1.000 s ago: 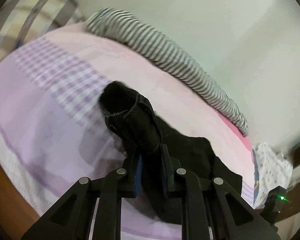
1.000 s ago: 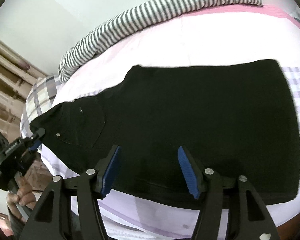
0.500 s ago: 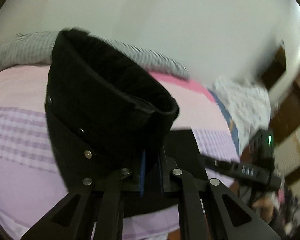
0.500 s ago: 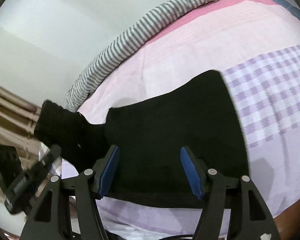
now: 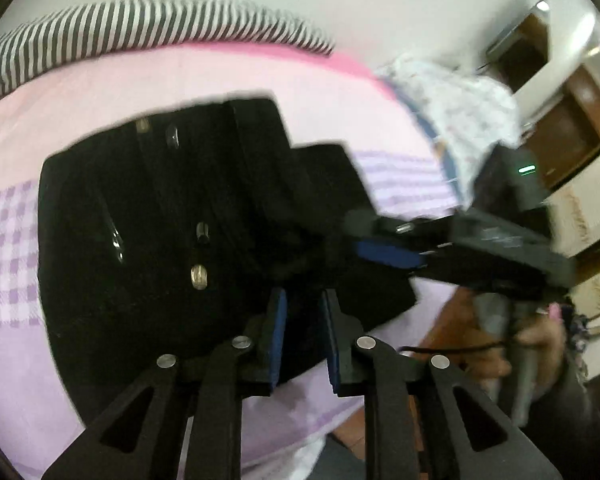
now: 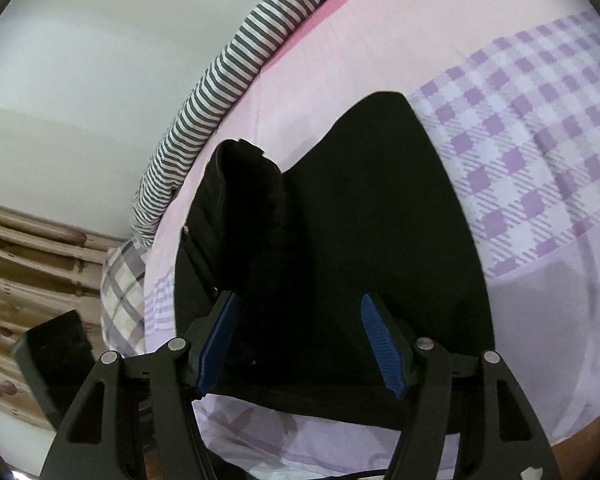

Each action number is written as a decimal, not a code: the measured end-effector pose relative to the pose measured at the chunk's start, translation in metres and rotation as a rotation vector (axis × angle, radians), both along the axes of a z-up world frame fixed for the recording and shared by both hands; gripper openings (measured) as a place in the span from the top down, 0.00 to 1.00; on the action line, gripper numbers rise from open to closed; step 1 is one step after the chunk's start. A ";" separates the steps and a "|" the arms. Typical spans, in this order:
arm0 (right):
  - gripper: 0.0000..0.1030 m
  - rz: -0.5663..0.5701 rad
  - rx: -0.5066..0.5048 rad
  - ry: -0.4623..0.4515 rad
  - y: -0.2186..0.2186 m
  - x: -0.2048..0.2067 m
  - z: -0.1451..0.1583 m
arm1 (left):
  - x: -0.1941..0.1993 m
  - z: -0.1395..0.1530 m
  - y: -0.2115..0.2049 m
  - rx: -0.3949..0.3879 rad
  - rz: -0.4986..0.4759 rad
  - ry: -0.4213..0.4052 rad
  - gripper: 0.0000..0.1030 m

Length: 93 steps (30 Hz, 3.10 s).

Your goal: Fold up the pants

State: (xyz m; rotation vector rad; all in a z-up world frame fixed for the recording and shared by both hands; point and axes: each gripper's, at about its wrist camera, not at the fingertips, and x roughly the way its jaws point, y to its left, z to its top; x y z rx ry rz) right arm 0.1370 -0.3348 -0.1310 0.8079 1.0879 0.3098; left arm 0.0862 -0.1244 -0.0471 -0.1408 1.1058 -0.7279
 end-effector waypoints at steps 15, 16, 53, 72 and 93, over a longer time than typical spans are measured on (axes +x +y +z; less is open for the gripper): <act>0.40 0.170 0.044 0.009 0.006 0.029 -0.010 | 0.022 0.009 0.110 0.244 0.265 -0.108 0.63; 0.40 0.179 0.045 0.004 0.008 0.034 -0.011 | 0.022 0.004 0.116 0.268 0.284 -0.106 0.63; 0.86 0.219 -0.084 -0.077 0.068 0.040 0.022 | 0.025 -0.023 0.127 0.402 0.370 -0.108 0.50; 0.89 0.127 -0.057 -0.152 0.038 0.010 0.090 | 0.024 0.013 0.117 0.201 0.367 -0.138 0.45; 0.70 -0.075 -0.085 0.051 -0.043 0.000 0.002 | 0.014 -0.018 0.020 0.273 0.077 -0.139 0.45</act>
